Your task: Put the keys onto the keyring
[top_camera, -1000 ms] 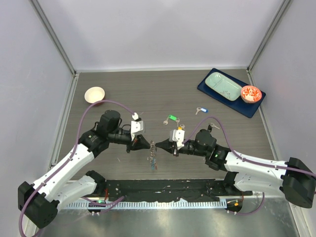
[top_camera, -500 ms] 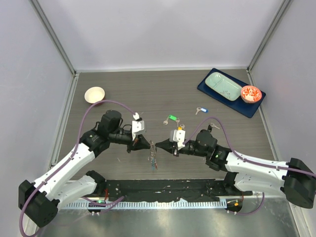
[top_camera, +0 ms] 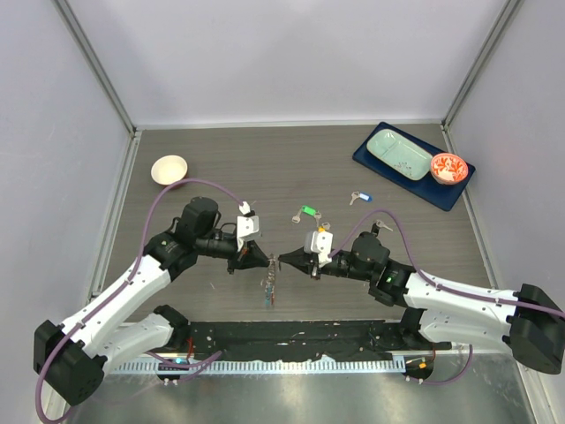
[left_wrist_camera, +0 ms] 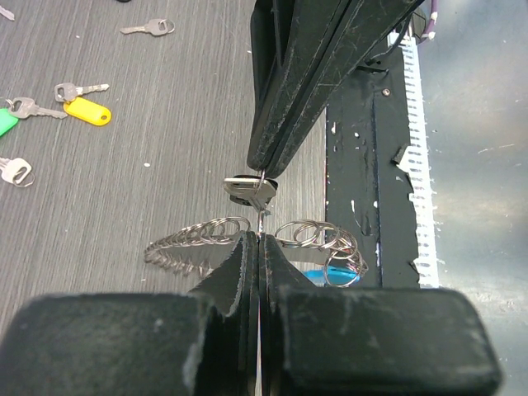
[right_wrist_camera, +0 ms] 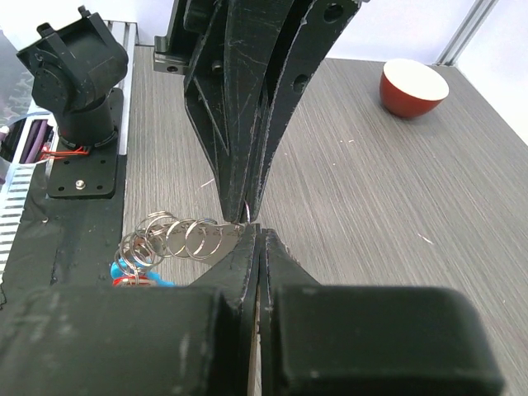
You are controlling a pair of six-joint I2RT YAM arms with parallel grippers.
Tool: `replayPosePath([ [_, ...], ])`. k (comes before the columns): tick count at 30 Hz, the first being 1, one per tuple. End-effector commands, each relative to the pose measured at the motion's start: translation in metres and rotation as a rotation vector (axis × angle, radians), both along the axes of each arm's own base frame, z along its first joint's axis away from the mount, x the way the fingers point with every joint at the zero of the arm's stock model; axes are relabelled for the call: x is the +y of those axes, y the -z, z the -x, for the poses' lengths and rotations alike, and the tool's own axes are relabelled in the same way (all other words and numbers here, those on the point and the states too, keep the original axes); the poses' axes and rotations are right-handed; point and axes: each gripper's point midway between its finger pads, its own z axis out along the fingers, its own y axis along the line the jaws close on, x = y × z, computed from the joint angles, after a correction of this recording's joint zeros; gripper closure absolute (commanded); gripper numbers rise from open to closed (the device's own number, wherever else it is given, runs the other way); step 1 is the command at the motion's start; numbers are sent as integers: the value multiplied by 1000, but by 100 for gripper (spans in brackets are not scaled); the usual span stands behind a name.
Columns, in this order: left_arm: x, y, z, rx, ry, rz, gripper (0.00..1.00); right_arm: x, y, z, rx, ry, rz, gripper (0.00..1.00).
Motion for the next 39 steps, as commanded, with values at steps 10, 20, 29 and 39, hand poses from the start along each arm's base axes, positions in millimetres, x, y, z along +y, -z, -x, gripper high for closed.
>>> replayPosePath([
  [10, -7, -10, -3, -59, 23, 40, 100, 4, -14, 8, 2, -35, -38, 99],
  [20, -8, -9, -2, -60, 27, 38, 100, 4, -11, 7, 7, -32, -34, 99],
  [29, -8, -9, -2, -58, 28, 38, 100, 5, -8, 7, 12, -33, -23, 99],
  [39, -9, -11, -1, -57, 35, 44, 100, 6, -5, 6, 13, -31, -14, 99],
])
